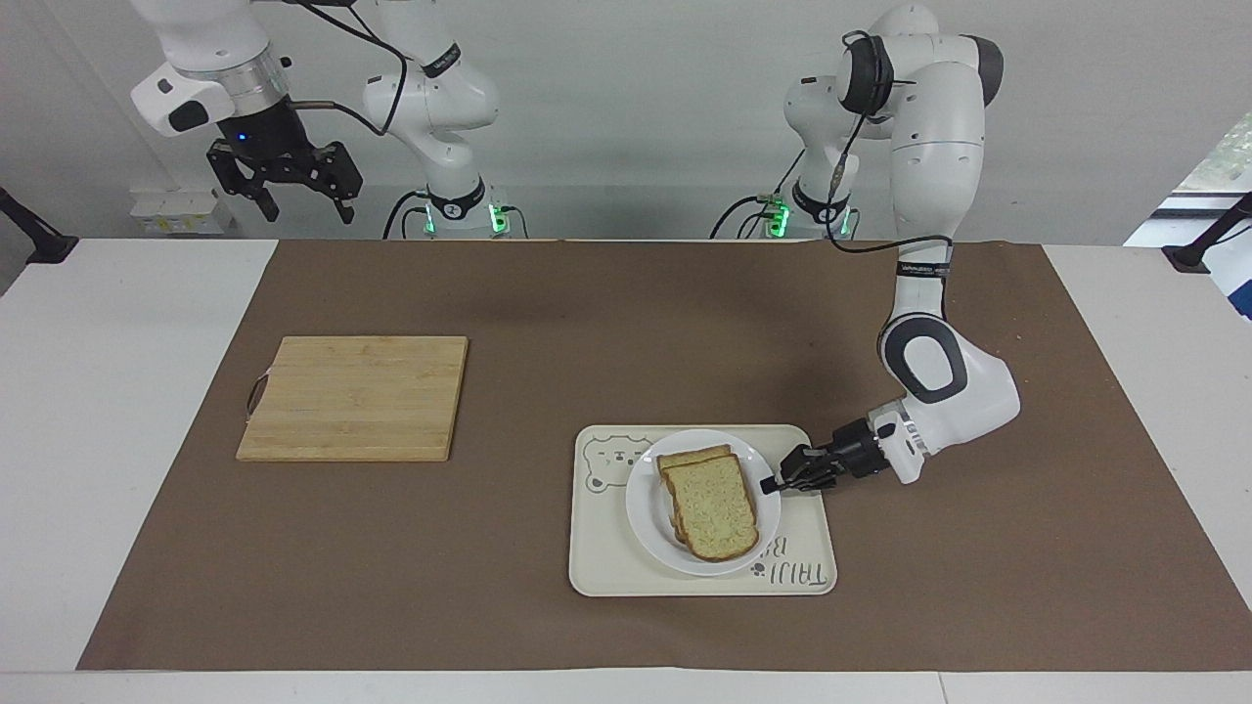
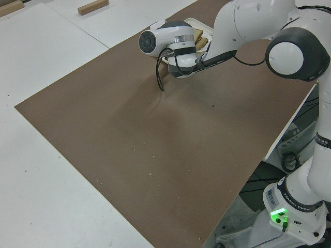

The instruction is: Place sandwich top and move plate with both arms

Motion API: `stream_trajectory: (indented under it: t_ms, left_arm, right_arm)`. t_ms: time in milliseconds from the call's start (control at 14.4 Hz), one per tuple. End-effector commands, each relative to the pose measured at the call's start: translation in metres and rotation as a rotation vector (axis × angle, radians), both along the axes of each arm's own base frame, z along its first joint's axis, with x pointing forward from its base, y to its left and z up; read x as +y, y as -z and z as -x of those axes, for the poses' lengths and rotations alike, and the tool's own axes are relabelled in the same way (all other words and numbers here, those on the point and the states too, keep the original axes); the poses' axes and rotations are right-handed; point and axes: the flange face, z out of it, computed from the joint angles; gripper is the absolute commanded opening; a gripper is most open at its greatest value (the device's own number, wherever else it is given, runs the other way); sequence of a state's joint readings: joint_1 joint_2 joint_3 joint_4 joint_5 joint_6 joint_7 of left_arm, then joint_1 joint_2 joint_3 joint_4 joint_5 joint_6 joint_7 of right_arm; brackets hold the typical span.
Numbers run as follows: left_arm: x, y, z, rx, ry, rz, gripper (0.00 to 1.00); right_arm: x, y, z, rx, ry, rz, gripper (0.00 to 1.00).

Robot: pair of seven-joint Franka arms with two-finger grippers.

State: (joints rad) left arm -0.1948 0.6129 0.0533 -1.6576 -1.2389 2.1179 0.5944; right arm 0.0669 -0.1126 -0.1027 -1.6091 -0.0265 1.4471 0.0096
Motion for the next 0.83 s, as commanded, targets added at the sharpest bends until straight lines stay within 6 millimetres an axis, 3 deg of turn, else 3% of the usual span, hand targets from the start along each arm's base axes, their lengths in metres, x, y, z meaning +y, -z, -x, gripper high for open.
stream_trajectory:
  t_ms: [0,70,139,278,556,765]
  left_arm:
    - [0.007,-0.003,0.0,-0.002,-0.004,-0.031,0.65]
    - [0.008,-0.005,-0.001,-0.004,-0.008,-0.031,0.85]
    - [0.008,-0.004,-0.001,-0.004,-0.008,-0.032,0.99]
    - [0.009,-0.012,-0.004,-0.017,-0.011,-0.033,1.0]
    - [0.012,-0.049,-0.005,-0.04,-0.02,-0.045,1.0]
    - [0.016,-0.089,-0.009,-0.049,0.051,-0.248,1.0]
  right_arm:
    - [-0.007,0.0,-0.015,-0.006,-0.006,0.007,1.0]
    - [-0.007,0.002,-0.013,-0.021,-0.005,0.006,1.0]
    - [-0.007,0.002,-0.016,-0.05,-0.009,0.005,1.0]
    - [-0.006,0.003,-0.016,-0.052,-0.013,0.003,1.0]
    - [-0.007,0.003,-0.015,-0.049,-0.013,0.003,1.0]
    - [-0.007,0.003,-0.015,-0.048,-0.013,0.003,1.0]
